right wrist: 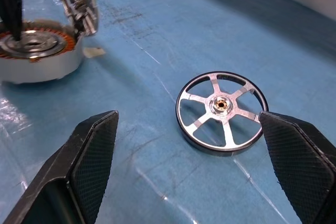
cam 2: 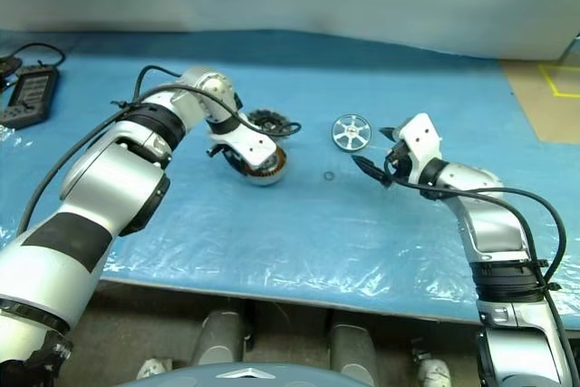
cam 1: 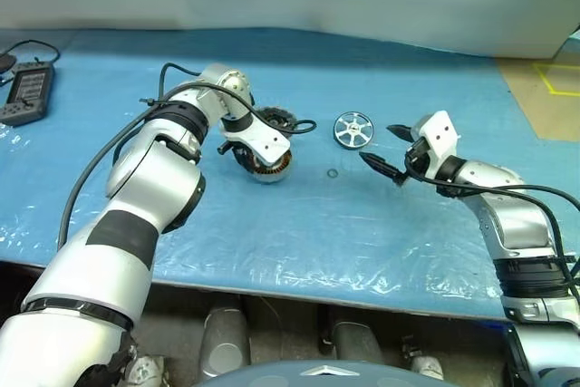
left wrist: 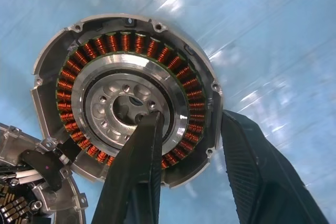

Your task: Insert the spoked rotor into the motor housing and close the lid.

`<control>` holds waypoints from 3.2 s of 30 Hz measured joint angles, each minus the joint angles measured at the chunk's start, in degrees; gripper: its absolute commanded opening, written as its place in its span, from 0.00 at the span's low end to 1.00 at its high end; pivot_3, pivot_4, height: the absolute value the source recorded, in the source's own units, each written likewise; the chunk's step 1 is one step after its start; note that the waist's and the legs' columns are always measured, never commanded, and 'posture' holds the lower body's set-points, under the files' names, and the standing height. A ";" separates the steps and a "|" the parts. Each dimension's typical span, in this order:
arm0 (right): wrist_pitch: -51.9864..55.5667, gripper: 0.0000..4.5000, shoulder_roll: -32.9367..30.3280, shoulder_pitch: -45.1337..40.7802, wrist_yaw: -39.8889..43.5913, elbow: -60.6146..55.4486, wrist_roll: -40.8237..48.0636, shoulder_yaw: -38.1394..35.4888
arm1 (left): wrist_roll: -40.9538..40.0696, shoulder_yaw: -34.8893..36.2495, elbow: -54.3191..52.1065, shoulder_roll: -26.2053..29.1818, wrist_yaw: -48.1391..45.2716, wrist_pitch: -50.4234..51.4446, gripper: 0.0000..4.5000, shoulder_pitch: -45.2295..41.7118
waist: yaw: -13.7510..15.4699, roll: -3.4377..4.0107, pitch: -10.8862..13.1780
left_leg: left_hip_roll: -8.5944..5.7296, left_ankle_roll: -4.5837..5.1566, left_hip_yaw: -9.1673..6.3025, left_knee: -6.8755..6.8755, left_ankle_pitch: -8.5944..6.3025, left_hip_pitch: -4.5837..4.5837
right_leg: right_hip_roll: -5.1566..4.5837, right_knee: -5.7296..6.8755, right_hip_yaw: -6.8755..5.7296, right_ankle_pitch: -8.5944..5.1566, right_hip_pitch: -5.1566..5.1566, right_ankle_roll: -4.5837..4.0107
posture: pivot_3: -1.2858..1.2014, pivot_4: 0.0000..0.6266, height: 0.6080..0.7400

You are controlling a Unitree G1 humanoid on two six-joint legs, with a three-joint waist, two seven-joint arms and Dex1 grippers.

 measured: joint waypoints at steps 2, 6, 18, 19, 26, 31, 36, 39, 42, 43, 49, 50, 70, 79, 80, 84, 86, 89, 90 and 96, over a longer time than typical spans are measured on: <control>-0.87 1.00 0.28 -1.25 0.46 1.66 -0.27 0.40 | -3.80 -0.18 0.00 -0.71 -1.78 -0.11 0.29 0.08 | 0.23 -0.01 0.00 | 0.00 0.00 0.00 0.08 0.00 0.00 | -0.02 0.16 0.00 -0.03 -0.02 -0.06 | 0.52 0.24 1.00; -2.85 1.00 0.58 -3.21 1.25 5.11 -0.96 0.83 | -14.45 -7.25 -5.80 -0.05 -2.25 2.53 0.29 1.58 | 0.78 0.01 0.01 | 0.04 0.01 0.01 0.14 -0.01 0.04 | -0.01 0.37 0.01 -0.06 -0.10 -0.10 | 0.52 0.24 1.00; -5.59 1.00 1.04 -5.04 2.36 8.61 -2.00 1.64 | -50.80 -36.71 -57.71 23.61 -2.27 35.45 0.29 7.28 | 0.81 0.16 0.14 | 0.18 -0.06 0.13 0.12 0.01 -0.12 | 0.19 0.41 0.05 -0.21 -0.31 -0.29 | 0.52 0.24 1.00; -5.62 1.00 1.05 -5.04 2.40 8.61 -2.03 1.63 | -52.25 -36.93 -59.89 23.94 -2.28 37.51 0.29 7.29 | 0.78 0.16 0.13 | 0.17 -0.06 0.14 0.12 0.01 -0.10 | 0.18 0.41 0.05 -0.22 -0.30 -0.29 | 0.52 0.24 1.00; -5.65 1.00 1.08 -4.71 2.64 8.54 -2.04 1.62 | -49.57 -36.86 -59.64 23.50 -2.27 36.96 0.29 8.21 | -0.24 0.16 0.13 | 0.17 -0.09 0.12 0.14 0.03 0.11 | 0.23 0.48 0.07 -0.22 -0.16 -0.24 | 0.52 0.24 1.00; -5.64 1.00 1.05 -3.89 2.60 8.25 -2.04 1.61 | -43.92 -36.23 -52.87 19.97 -2.29 30.89 0.29 8.79 | -0.67 0.16 0.13 | 0.08 -0.09 0.09 0.21 0.03 0.10 | 0.28 0.46 0.07 -0.22 -0.08 -0.24 | 0.52 0.24 1.00; -5.62 1.00 1.06 -3.74 2.23 7.44 -2.03 1.60 | -38.52 -32.47 -46.13 13.86 -2.29 27.09 0.29 8.85 | -0.51 0.17 0.12 | 0.04 -0.07 0.05 0.33 0.03 0.22 | 0.19 0.49 0.06 -0.22 0.12 -0.24 | 0.52 0.24 1.00; -5.61 1.00 1.06 -3.72 2.17 6.98 -2.03 1.60 | -36.55 -30.90 -43.67 11.98 -2.28 25.42 0.29 8.92 | -0.51 0.17 0.12 | 0.01 -0.07 0.05 0.38 0.04 0.28 | 0.14 0.50 0.06 -0.21 0.20 -0.23 | 0.52 0.24 1.00; -5.59 1.00 1.06 -3.71 2.11 6.88 -2.03 1.60 | -35.89 -30.70 -42.62 11.98 -2.29 23.28 0.29 8.92 | -0.57 0.17 0.12 | 0.06 -0.06 0.04 0.37 0.04 0.34 | 0.13 0.53 0.05 -0.21 0.22 -0.23 | 0.52 0.24 1.00; -5.59 1.00 1.06 -3.71 2.09 6.88 -2.03 1.60 | -35.78 -30.70 -42.49 12.06 -2.28 22.52 0.45 8.92 | -0.58 0.17 0.12 | 0.09 -0.06 0.04 0.37 0.04 0.35 | 0.14 0.54 0.05 -0.21 0.22 -0.23 | 0.52 0.24 1.00; -5.59 1.00 1.07 -3.74 2.08 6.90 -2.04 1.61 | -36.71 -30.72 -43.31 14.16 -2.26 23.96 0.64 9.36 | -0.64 0.17 0.12 | 0.11 -0.06 0.04 0.36 0.04 0.32 | 0.16 0.53 0.04 -0.21 0.20 -0.23 | 0.52 0.24 1.00; -5.60 1.00 1.08 -3.74 2.09 6.91 -2.04 1.61 | -37.95 -30.77 -44.31 15.02 -2.25 25.09 0.64 9.36 | -0.64 0.17 0.12 | 0.11 -0.07 0.04 0.36 0.03 0.32 | 0.16 0.53 0.04 -0.21 0.20 -0.24 | 0.52 0.24 1.00; -5.35 1.00 3.41 -1.02 2.18 7.09 -1.57 1.66 | -70.08 -25.30 -73.11 46.86 -2.10 46.82 0.64 18.88 | -0.60 0.33 0.05 | 0.38 -0.20 0.14 0.27 0.01 0.24 | 0.35 0.60 0.02 -0.27 -0.05 -0.23 | 0.52 0.24 1.00; -5.31 1.00 7.04 3.87 1.72 4.25 -1.16 2.24 | -73.35 1.62 -71.28 29.30 13.94 52.71 0.64 42.74 | -1.73 0.33 0.01 | 0.26 -0.19 0.05 0.51 0.02 0.33 | 0.26 1.01 0.05 -0.27 -0.02 -0.23 | 0.52 0.24 1.00; -5.20 1.00 7.20 4.10 1.85 4.13 -1.15 2.44 | -73.08 2.67 -71.50 28.55 15.39 53.28 0.64 44.84 | -1.86 0.33 0.01 | 0.31 -0.19 0.04 0.51 0.02 0.33 | 0.29 1.04 0.05 -0.27 -0.02 -0.23 | 0.52 0.24 1.00; -4.84 1.00 7.67 4.45 2.88 3.85 -1.14 4.07 | -69.86 7.67 -72.76 26.14 20.76 54.13 0.64 52.55 | -2.26 0.32 0.00 | 0.28 -0.19 0.04 0.50 0.02 0.49 | 0.29 1.09 0.09 -0.27 0.04 -0.23 | 0.52 0.24 1.00; -4.65 1.00 8.08 4.40 3.38 4.12 -1.16 4.63 | -66.53 8.95 -73.19 25.68 21.95 52.17 0.64 56.36 | -2.33 0.32 0.00 | 0.27 -0.19 0.04 0.47 0.02 0.54 | 0.28 1.07 0.10 -0.28 0.08 -0.21 | 0.52 0.24 1.00; -4.66 1.00 8.57 4.08 3.75 5.31 -1.35 5.66 | -64.64 10.89 -74.35 23.10 22.08 49.53 0.64 63.79 | -2.31 0.32 -0.01 | 0.26 -0.19 0.05 0.41 0.02 0.56 | 0.27 0.95 0.10 -0.29 0.13 -0.19 | 0.52 0.24 1.00; -4.66 1.00 8.78 4.03 3.83 5.55 -1.43 5.92 | -64.64 11.22 -74.62 22.42 22.02 49.19 0.64 64.97 | -2.29 0.32 -0.01 | 0.26 -0.18 0.05 0.40 0.01 0.55 | 0.27 0.94 0.09 -0.29 0.13 -0.19 | 0.52 0.24 1.00; -5.17 1.00 9.53 2.17 4.90 7.35 -2.17 7.54 | -64.59 17.83 -78.52 21.80 20.74 46.90 0.64 71.64 | -2.30 0.31 -0.02 | 0.27 -0.17 0.05 0.37 0.01 0.59 | 0.28 0.92 0.10 -0.29 0.14 -0.20 | 0.52 0.24 1.00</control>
